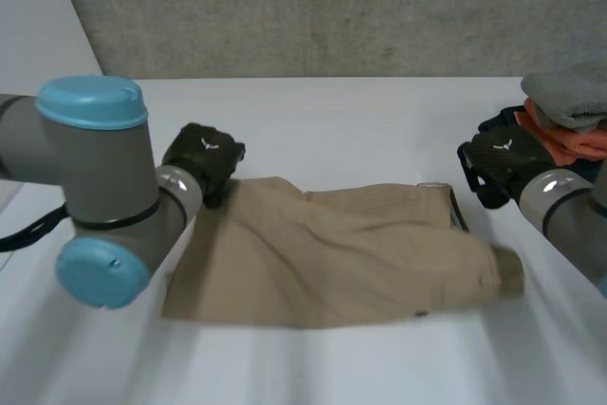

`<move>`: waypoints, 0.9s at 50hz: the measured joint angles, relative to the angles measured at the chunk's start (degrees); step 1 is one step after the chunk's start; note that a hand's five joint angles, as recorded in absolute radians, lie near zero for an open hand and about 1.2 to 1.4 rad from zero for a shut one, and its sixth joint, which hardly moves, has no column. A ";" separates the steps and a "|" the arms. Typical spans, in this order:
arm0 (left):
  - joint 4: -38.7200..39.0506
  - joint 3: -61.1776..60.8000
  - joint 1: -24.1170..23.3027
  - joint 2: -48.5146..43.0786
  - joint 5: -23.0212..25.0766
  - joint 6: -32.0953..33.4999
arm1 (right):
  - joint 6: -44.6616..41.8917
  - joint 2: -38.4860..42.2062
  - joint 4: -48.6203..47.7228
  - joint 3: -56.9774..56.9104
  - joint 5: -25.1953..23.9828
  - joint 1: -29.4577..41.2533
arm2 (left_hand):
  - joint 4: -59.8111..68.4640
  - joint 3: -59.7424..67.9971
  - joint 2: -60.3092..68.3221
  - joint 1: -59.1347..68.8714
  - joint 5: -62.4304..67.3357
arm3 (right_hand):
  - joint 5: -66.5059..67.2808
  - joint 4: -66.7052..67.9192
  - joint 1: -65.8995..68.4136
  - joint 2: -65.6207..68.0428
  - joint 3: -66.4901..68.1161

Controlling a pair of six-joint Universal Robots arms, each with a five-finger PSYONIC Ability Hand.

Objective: Fold the laundry.

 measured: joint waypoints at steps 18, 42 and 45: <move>-1.97 10.13 -1.73 -9.70 -4.21 2.05 | 3.19 4.81 6.88 -11.85 5.67 1.16 | 0.06 0.15 0.06 0.05 -0.01 | -39.40 -37.69 -32.83 -36.66 -37.18; 3.23 5.64 -0.15 -6.53 -2.49 1.28 | 9.31 16.11 32.06 -26.03 -1.44 1.79 | 0.06 0.15 0.12 0.05 0.00 | -19.89 -19.13 -14.58 -17.22 -17.91; 3.79 5.85 -0.04 -7.04 -2.36 1.25 | 9.47 17.98 27.90 -25.77 -0.33 2.59 | 0.20 0.15 0.16 0.05 0.00 | -4.55 -2.28 -2.13 -1.27 -2.03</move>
